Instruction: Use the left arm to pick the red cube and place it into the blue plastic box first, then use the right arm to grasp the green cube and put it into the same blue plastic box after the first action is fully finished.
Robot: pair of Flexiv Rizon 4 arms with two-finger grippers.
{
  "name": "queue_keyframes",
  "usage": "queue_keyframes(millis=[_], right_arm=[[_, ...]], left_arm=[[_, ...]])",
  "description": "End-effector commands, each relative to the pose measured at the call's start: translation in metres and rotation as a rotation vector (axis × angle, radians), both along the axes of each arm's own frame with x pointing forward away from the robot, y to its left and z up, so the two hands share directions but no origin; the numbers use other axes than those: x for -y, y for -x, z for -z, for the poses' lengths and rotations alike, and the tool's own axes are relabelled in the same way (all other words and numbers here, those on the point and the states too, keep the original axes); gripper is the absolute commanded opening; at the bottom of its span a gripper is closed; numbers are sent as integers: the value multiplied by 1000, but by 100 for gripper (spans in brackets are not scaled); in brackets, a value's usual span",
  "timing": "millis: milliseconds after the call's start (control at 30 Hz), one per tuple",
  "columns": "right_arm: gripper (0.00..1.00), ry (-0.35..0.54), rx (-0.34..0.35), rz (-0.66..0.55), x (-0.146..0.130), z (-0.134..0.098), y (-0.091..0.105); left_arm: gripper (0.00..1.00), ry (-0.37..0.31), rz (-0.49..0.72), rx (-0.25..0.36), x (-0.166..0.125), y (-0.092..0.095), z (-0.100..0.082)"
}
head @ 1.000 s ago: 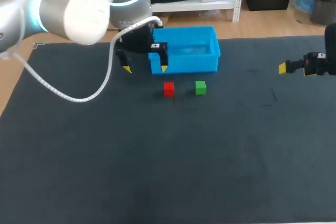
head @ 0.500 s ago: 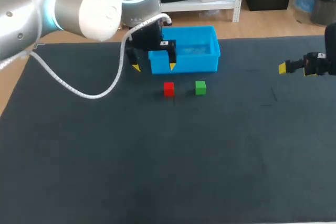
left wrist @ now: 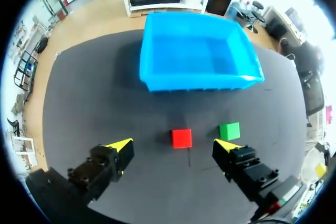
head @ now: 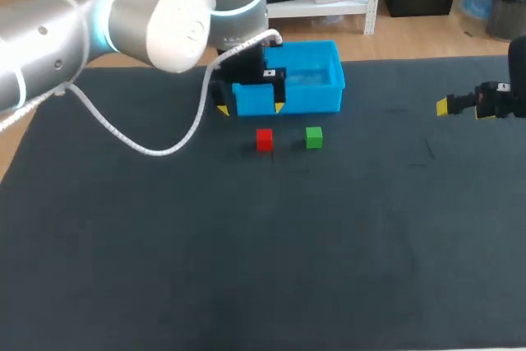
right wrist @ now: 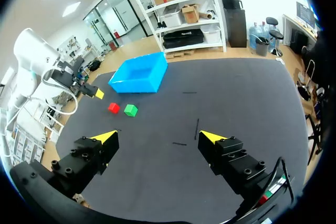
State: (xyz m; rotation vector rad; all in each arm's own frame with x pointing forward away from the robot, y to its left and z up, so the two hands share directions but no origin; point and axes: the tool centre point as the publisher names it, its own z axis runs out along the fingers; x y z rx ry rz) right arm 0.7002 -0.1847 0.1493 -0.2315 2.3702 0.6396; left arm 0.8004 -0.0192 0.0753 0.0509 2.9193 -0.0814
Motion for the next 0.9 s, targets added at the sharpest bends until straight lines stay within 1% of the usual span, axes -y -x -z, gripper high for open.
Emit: queue_keyframes(millis=[33, 167, 200, 267, 300, 367, 400, 500, 900], right_arm=[[100, 0, -1, -1, 0, 0, 0], [100, 0, -1, -1, 0, 0, 0], [100, 0, -1, -1, 0, 0, 0], [100, 0, -1, -1, 0, 0, 0], [100, 0, -1, -1, 0, 0, 0], [100, 0, -1, -1, 0, 0, 0], [100, 0, -1, -1, 0, 0, 0], [100, 0, -1, -1, 0, 0, 0], [100, 0, -1, -1, 0, 0, 0]], left_arm=[[100, -7, -3, -15, 4, -6, 13], [100, -7, -27, -16, 2, -5, 24], [100, -17, -40, -7, 2, -4, 26], [100, -12, -42, -5, 1, -5, 33], [100, -23, -50, -4, 1, -5, 37], [100, -15, -46, -3, 1, -6, 42], [100, -27, -51, -5, 1, -6, 45], [100, -22, -51, -5, 1, -8, 51], [100, -24, -43, -9, 9, -14, 64]])
